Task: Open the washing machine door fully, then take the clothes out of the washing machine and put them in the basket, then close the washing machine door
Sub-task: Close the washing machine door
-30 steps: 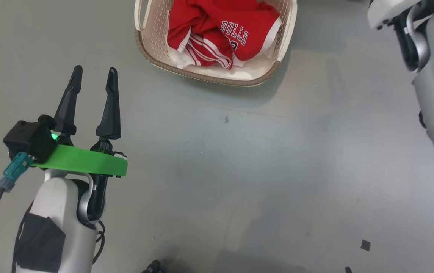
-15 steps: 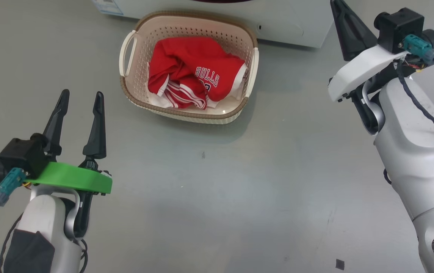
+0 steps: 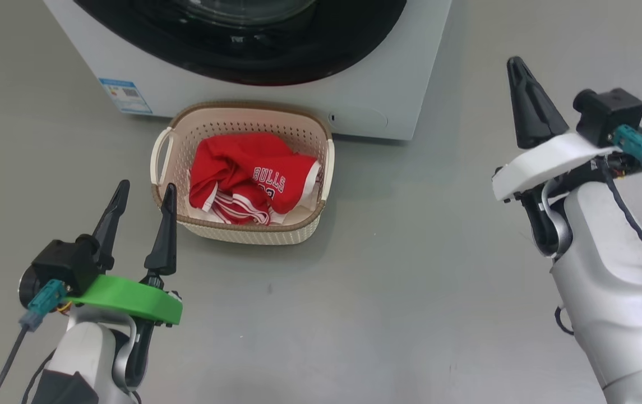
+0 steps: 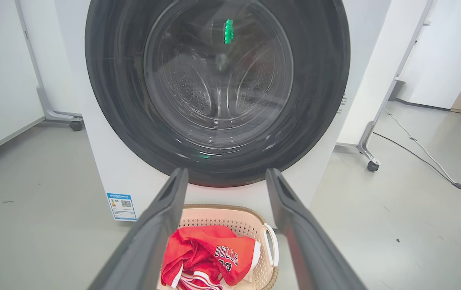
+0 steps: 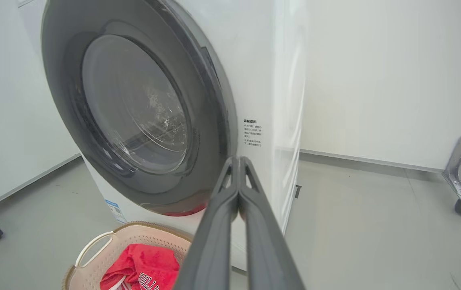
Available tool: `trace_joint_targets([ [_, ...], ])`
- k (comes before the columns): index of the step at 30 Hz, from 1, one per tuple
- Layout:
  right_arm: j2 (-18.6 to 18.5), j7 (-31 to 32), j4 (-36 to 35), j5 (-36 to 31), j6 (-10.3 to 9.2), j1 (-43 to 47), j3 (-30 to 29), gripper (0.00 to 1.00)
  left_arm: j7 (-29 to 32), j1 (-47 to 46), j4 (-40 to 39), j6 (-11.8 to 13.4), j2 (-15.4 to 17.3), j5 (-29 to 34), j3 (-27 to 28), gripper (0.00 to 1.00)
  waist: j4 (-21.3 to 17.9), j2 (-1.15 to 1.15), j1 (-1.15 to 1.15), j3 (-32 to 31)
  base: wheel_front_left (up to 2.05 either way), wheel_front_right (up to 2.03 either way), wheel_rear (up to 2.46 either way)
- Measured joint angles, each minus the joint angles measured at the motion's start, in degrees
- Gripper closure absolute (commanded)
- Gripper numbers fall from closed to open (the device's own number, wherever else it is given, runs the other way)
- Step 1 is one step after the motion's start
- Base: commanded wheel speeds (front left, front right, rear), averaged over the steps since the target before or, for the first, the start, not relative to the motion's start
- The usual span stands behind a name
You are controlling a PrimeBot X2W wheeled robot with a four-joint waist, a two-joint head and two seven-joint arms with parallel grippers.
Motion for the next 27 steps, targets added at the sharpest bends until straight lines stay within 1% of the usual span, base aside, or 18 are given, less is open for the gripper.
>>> trace_joint_targets([
  [5,1.1,0.0,-2.6,0.4,-1.54,6.8,-2.0,1.00,0.0,2.2,0.2,0.0,0.1,0.0,0.6,0.00,-1.5,0.00,0.00,-3.4,0.00,0.00,0.00],
  [7,1.3,0.0,-3.4,0.4,-1.58,9.5,-2.4,1.00,0.0,3.2,0.3,0.0,0.1,0.0,1.5,0.00,-2.2,0.00,0.00,-4.5,0.00,0.00,0.00],
  [9,1.7,0.0,-4.4,1.0,-2.08,11.7,-3.1,1.00,0.0,3.9,0.3,0.0,0.1,0.0,2.3,0.00,-2.8,0.00,0.00,-5.5,0.00,0.00,0.00],
  [12,2.1,0.0,-6.2,1.2,-2.54,14.1,-3.7,1.00,0.0,4.4,0.2,0.0,0.2,0.1,2.4,0.00,-3.9,0.00,0.00,-6.5,0.00,0.00,0.00],
  [15,2.3,0.0,-8.1,1.3,-2.60,16.1,-4.3,1.00,0.0,4.7,-0.1,0.0,0.2,0.4,2.4,0.00,-4.7,0.00,0.00,-7.3,0.00,0.00,0.00],
  [17,2.4,0.0,-9.4,1.2,-3.10,17.4,-4.7,1.00,0.0,5.1,-0.2,0.0,0.2,0.4,2.7,0.00,-5.2,0.00,0.00,-7.7,0.00,0.00,0.00],
  [23,2.4,0.0,-13.2,0.2,-3.55,20.9,-5.5,1.00,0.0,5.9,-0.8,0.0,0.2,0.9,3.1,0.00,-6.0,0.00,0.00,-7.9,0.00,0.00,0.00],
  [24,2.5,0.0,-13.4,0.2,-3.59,21.5,-5.6,0.66,0.0,6.1,-0.7,0.0,0.1,0.9,3.0,0.00,-6.1,0.00,0.00,-7.8,0.00,0.00,0.00],
  [25,2.6,0.0,-13.3,0.2,-3.61,22.3,-5.6,0.00,0.0,6.3,-0.7,0.0,0.0,1.0,2.9,0.00,-6.1,0.00,0.00,-7.8,0.00,0.00,0.00],
  [27,2.6,0.0,-13.6,0.0,-3.94,24.0,-5.6,0.00,0.0,6.5,-0.7,0.0,-0.1,1.3,2.8,0.00,-6.2,0.00,0.00,-7.7,0.00,0.00,0.00],
])
